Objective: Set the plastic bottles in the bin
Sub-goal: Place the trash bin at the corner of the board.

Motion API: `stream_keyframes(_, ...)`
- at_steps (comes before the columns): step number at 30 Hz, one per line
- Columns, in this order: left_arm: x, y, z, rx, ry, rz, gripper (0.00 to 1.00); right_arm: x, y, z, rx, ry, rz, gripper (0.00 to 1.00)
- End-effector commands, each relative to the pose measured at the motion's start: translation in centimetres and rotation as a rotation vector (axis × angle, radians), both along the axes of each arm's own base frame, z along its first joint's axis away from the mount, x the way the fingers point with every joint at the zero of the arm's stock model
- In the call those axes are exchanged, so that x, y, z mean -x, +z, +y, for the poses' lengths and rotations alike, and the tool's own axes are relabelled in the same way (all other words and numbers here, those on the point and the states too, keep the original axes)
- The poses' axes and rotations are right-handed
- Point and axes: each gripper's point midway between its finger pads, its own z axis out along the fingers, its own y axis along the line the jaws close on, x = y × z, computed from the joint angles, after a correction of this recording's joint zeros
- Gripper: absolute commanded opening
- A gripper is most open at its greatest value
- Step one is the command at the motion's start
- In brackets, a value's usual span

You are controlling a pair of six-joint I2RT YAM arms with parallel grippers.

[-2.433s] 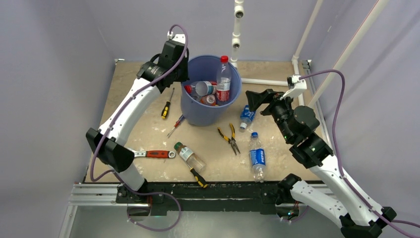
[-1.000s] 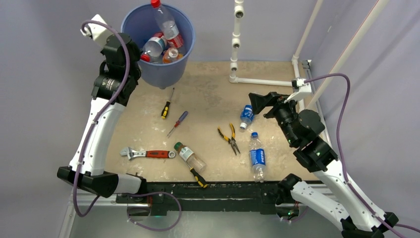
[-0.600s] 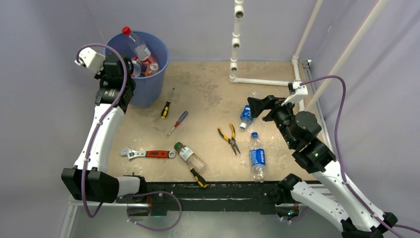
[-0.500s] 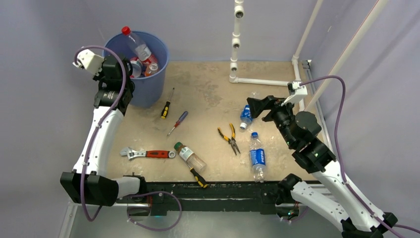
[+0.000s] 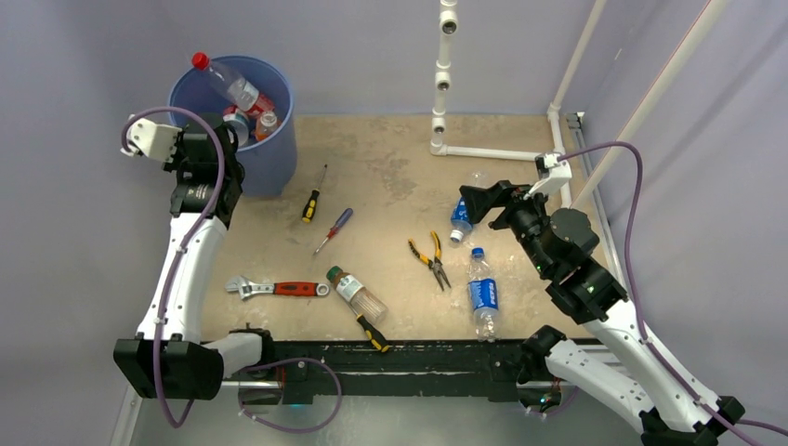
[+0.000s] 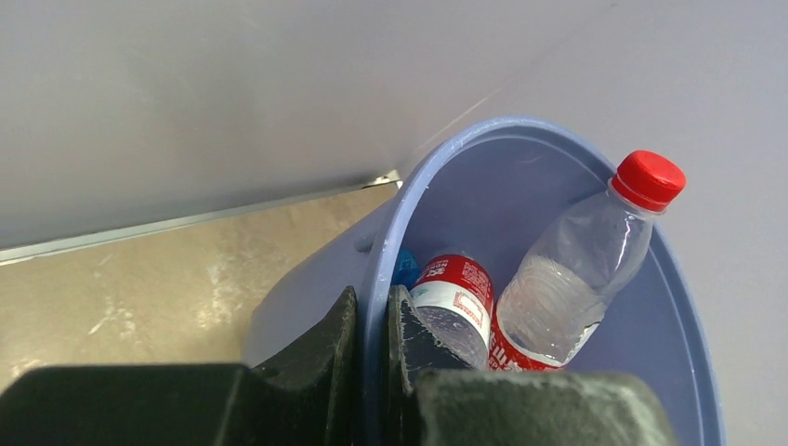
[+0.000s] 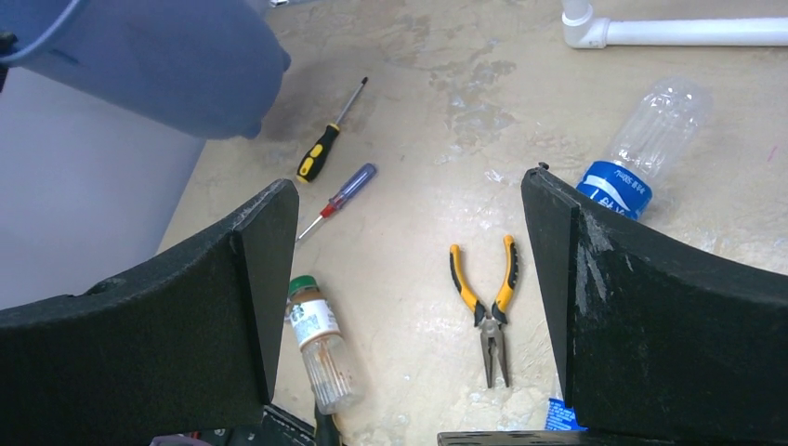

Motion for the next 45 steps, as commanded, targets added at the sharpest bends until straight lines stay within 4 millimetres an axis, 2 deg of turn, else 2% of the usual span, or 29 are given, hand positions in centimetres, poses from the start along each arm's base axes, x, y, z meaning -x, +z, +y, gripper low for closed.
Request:
stream_keyframes(1,0.8,5.2,0.8,0.082,0.050,-0.309,0.00,0.1,0.9,0.0,-0.025,0.004,-0.017,0.88)
stream_keyframes(5,0.8,4.1,1.0,0.084,0.057,-0.278,0.00,0.0,0.8,0.2,-0.026,0.006,-0.012,0.88)
stream_keyframes(15,0.4,-0.2,0.7,0.126,0.047,-0.207,0.00,-0.1,1.1,0.1,-0.025,-0.004,-0.015,0.88)
stream_keyframes(18,0.4,-1.0,0.5,0.137,0.037,-0.196,0.00,-0.1,1.3,0.0,-0.025,-0.008,-0.016,0.88)
stream_keyframes(21,0.5,-1.7,1.2,0.138,0.052,-0.180,0.00,-0.2,1.2,0.1,-0.024,-0.007,-0.012,0.88)
stream_keyframes(30,0.4,-2.9,1.1,0.133,0.044,-0.133,0.00,-0.4,1.2,0.3,-0.024,-0.003,-0.011,0.88)
stream_keyframes(31,0.4,-3.0,1.1,0.134,0.043,-0.132,0.05,-0.4,1.1,0.3,-0.024,-0.005,-0.010,0.88)
stream_keyframes(35,0.4,-3.0,0.9,0.126,0.023,-0.116,0.34,-0.4,1.0,0.3,-0.021,-0.005,-0.006,0.88)
stream_keyframes(39,0.6,-2.2,0.9,0.111,0.014,-0.114,0.54,-0.5,1.2,0.3,-0.023,-0.007,-0.008,0.88)
stream_keyframes(42,1.0,-0.9,0.8,0.098,0.006,-0.119,0.67,-0.5,1.4,0.3,-0.024,-0.007,-0.010,0.88)
stream_keyframes(45,1.7,2.1,0.5,0.050,-0.037,-0.129,0.81,-0.6,1.6,0.3,-0.022,-0.007,-0.013,0.88)
